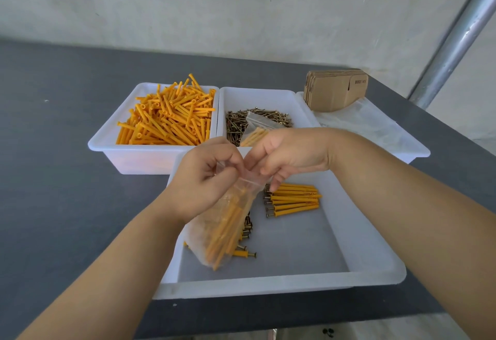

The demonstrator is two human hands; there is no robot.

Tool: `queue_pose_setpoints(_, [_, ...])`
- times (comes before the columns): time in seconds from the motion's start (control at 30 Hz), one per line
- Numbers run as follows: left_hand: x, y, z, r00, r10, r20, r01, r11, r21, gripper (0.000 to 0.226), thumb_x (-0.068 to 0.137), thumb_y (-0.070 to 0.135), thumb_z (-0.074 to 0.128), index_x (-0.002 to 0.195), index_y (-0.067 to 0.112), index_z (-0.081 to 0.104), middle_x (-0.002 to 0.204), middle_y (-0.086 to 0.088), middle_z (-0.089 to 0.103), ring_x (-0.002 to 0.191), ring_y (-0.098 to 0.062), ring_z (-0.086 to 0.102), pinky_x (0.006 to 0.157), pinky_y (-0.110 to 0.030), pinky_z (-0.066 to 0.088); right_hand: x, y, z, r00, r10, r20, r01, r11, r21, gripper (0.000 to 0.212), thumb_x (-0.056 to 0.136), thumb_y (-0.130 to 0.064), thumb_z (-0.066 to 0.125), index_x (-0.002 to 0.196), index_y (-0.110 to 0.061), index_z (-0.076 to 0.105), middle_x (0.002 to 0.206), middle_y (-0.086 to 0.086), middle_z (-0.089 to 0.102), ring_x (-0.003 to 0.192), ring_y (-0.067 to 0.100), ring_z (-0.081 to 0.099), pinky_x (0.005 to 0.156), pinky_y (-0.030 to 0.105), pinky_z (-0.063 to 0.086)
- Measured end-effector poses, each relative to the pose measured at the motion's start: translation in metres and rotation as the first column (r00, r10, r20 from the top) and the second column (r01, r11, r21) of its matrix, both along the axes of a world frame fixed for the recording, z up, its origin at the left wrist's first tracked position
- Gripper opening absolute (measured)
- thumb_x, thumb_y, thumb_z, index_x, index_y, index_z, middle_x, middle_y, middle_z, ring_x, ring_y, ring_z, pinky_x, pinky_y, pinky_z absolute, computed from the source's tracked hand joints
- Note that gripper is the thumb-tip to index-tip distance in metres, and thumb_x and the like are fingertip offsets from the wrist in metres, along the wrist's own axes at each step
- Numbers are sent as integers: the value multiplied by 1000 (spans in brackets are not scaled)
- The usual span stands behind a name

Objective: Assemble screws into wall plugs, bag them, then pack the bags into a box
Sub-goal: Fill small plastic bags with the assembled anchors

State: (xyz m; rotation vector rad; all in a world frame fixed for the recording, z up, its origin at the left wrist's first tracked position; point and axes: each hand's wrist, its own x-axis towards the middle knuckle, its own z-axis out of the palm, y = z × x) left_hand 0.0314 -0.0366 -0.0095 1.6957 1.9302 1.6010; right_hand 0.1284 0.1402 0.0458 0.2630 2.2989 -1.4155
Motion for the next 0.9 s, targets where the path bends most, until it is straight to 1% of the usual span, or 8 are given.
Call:
queue_pose_setpoints(0.17, [0,0,0,1000,-15,27,15,1000,1,21,74,24,47,70,16,65,79,3,58,79,-16,56,71,-31,44,11,19,3,945,-277,-175,286,958,27,39,90,14,42,108,-6,71,104,6,76,96,18,74,59,22,55])
queue_pose_setpoints(0.23, [1,1,0,1000,-17,25,17,1000,-6,20,73,23,47,71,15,65,79,5,58,78,-16,55,71,-34,45,16,22,-5,932,-305,-194,340,922,185,34,90,9,46,101,-9,73,100,4,77,89,14,75,57,24,54])
queue_pose_setpoints(0.27, [1,1,0,1000,-16,24,16,1000,-9,19,73,21,47,70,15,65,78,5,57,78,-15,55,70,-34,45,18,22,-13,943,-256,-211,319,873,368,30,89,5,52,99,-12,74,99,3,76,87,12,74,59,24,54])
queue_pose_setpoints(0.33, [1,2,-1,1000,-16,23,16,1000,-5,18,74,19,48,70,14,65,78,7,57,77,-15,55,70,-33,44,20,19,-34,977,-86,-196,203,658,725,24,86,-6,64,105,-17,74,104,0,74,94,13,70,74,26,54])
queue_pose_setpoints(0.4, [1,1,-1,1000,-17,15,17,1000,1,20,74,21,47,70,13,65,78,7,57,77,-15,55,69,-31,44,21,13,-54,989,37,-142,110,454,884,27,84,-15,67,110,-18,71,106,1,69,101,20,63,83,30,51])
queue_pose_setpoints(0.53, [2,1,0,1000,-13,22,13,1000,-15,20,73,21,47,70,14,65,78,6,57,77,-15,55,70,-31,44,19,10,-72,990,95,-109,72,328,942,21,87,-16,61,106,-12,68,103,8,65,97,27,59,75,32,45])
queue_pose_setpoints(0.73, [3,2,1,1000,-17,0,17,1000,-18,23,72,25,46,70,13,65,77,8,57,76,-14,55,69,-31,44,21,4,-77,988,126,-89,48,296,954,4,87,-10,59,91,-12,58,93,7,56,94,28,60,67,29,33])
queue_pose_setpoints(0.9, [3,1,1,1000,-13,2,13,1000,-28,20,74,22,47,69,13,65,77,6,57,76,-15,55,69,-35,45,23,4,-73,986,156,-55,7,288,958,15,85,-12,59,99,-9,64,97,9,61,91,27,60,65,30,32])
